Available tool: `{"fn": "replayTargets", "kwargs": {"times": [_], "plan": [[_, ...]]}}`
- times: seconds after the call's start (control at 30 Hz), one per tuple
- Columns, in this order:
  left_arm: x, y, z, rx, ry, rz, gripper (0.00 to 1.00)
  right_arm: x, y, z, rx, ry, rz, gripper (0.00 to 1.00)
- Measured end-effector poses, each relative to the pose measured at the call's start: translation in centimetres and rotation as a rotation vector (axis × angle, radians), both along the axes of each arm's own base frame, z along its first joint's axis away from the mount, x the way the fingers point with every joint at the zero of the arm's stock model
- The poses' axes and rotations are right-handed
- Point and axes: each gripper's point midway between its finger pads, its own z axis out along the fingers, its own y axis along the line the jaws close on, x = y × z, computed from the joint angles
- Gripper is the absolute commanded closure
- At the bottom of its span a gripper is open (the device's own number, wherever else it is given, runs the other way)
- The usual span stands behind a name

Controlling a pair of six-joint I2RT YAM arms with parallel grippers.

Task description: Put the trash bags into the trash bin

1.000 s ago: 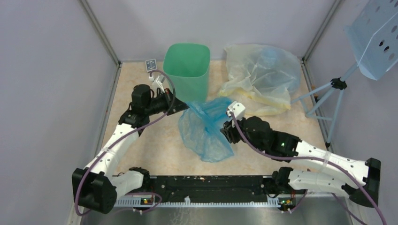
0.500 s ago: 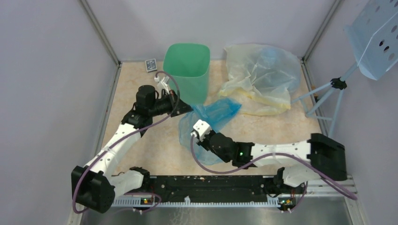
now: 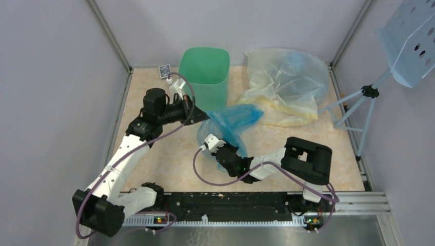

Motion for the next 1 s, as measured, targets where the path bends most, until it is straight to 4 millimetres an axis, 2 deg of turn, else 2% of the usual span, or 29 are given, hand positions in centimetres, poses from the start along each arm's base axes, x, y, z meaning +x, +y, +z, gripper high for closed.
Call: {"fn": "replayTargets", "kwargs": {"times": [0.17,0.3,0.4,0.5,0.6,0.73,0.87,1.0], "plan": [[-1.0,-0.1,2.5,-0.007,-0.057,-0.047,1.00,3.0,-3.5,1.3,0.061,0.002,-0.140,1.00],[-1.6,-0.3,3.1,-0.002,-0.073,-0.076,1.00,3.8,-6.5,5.0,0.195,-0.002,-0.197,1.00],[-2.6,-1.2,2.8,0.006,-0.059,-0.114,1.00,3.4,-6.8,9.1,0.324,-0.019,-0.167,1.00],[-4.1,-3.0,2.5,0.014,-0.051,-0.176,1.00,2.7,-6.5,13.0,0.437,-0.045,-0.110,1.00],[-5.3,-4.7,2.4,0.015,-0.036,-0.233,1.00,2.3,-6.2,15.3,0.498,-0.069,-0.064,1.00],[-6.4,-6.2,3.3,-0.011,-0.023,-0.272,1.00,1.8,-5.1,15.8,0.489,-0.075,0.017,1.00],[-6.6,-6.9,5.8,-0.067,-0.050,-0.276,1.00,1.1,-3.9,16.2,0.501,-0.074,0.105,1.00],[-6.2,-7.0,7.7,-0.100,-0.079,-0.252,1.00,0.3,-3.5,14.8,0.501,-0.056,0.163,1.00]]}}
